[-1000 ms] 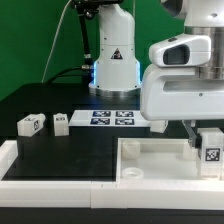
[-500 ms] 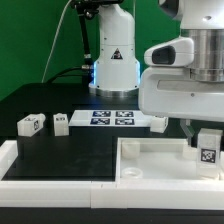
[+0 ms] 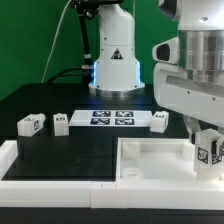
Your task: Assemble one leg
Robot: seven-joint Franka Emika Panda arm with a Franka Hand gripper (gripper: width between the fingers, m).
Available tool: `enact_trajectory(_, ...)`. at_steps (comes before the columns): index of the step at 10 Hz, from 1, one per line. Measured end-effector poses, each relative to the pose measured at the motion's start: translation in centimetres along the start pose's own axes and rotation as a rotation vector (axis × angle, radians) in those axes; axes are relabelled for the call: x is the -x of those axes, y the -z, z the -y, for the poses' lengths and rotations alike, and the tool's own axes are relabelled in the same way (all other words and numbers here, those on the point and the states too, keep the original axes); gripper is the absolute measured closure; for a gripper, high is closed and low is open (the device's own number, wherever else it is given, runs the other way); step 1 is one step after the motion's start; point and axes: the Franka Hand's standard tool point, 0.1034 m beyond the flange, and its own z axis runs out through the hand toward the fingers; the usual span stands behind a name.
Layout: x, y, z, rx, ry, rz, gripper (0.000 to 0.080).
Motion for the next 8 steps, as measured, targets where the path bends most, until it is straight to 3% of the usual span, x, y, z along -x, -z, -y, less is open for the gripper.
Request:
enact_trajectory(4,0.04,-0.05,-0.01,0.001,-0.273,0.013,0.0508)
enact_trajectory(5,0.05,-0.05,-0.01,0.000,-0.241,0.013,0.0433)
enact_trajectory(6,0.12,-0.01,0.03,-0.001,-0.201,0.014,0.0251)
enact_trajectory(7,0.31,0.15,0.17,-0.004,-0.151,0.014,0.0251)
enact_trajectory(8,0.27,0.22,0.20,-0.005,-0.039,0.013,0.0171)
